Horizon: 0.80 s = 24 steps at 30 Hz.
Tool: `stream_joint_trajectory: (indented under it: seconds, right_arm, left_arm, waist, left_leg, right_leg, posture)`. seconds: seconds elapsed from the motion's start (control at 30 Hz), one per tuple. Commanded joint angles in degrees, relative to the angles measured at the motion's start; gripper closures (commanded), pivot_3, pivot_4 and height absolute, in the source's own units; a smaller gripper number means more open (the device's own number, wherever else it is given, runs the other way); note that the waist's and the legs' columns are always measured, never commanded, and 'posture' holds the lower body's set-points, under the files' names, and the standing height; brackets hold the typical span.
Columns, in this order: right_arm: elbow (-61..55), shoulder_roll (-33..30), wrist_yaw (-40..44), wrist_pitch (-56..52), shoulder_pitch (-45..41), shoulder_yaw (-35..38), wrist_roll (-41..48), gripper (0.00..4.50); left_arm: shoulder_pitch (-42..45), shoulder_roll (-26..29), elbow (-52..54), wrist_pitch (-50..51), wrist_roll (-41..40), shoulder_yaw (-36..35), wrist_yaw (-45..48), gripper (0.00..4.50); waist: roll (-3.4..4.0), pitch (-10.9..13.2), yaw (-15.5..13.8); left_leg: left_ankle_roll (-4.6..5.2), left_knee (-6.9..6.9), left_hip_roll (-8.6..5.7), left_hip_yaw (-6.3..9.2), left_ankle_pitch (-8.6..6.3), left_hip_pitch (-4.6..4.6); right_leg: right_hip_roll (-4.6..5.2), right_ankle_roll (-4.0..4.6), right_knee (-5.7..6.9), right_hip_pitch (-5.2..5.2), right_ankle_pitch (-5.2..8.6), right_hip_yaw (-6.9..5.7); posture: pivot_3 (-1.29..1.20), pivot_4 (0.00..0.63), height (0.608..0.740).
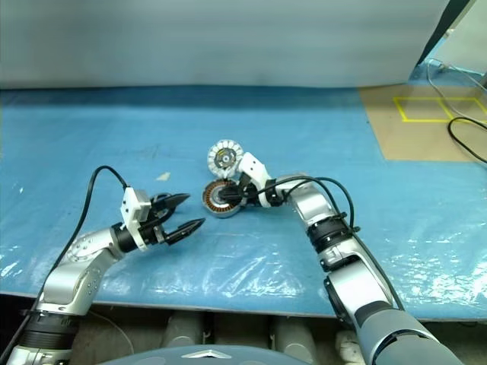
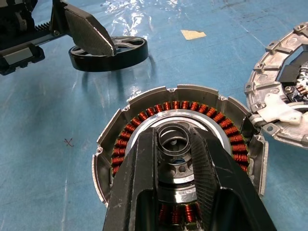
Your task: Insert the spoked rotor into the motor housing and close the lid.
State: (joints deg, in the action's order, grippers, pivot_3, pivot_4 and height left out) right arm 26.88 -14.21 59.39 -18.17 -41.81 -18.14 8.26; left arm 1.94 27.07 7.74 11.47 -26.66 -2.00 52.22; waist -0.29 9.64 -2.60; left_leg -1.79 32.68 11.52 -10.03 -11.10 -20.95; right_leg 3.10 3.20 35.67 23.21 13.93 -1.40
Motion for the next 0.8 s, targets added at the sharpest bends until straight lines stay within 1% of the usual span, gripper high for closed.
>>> stream_joint_trajectory:
  seconds: [0.03,0.6,0.8]
  right_arm:
    - [-1.4,0.9,-1.7,1.3,-1.4,1.9,0.0,3.91]
    - [-1.3,0.2,-0.2,3.2,0.1,0.4,-2.5,3.91]
    - [1.0,1.1,-0.6,4.6,-0.1,0.4,-3.4,3.91]
  left_arm:
    - [0.8,-0.2,1.1,-0.9,0.0,0.0,0.0,0.00]
    - [0.9,-0.5,1.5,-0.4,0.1,0.2,-0.2,0.00]
    - [1.1,-0.7,1.5,-0.3,0.1,0.3,-0.3,0.00]
  waist:
    - [0.00,0.0,0.0]
    - [0.00,0.0,0.0]
    - [0.00,0.0,0.0]
  left_leg:
    - [0.00,0.00,0.00,0.00,0.00,0.00]
    - [0.00,0.00,0.00,0.00,0.00,-0.04]
    - [0.00,0.00,0.00,-0.01,0.00,-0.04]
  right_leg:
    - [0.00,0.00,0.00,0.00,0.00,0.00]
    - [0.00,0.00,0.00,0.03,0.00,0.00]
    - [0.00,0.00,0.00,0.04,0.00,0.00]
  posture:
    - [0.00,0.150,0.740]
    - [0.00,0.150,0.740]
    - [0.00,0.150,0.740]
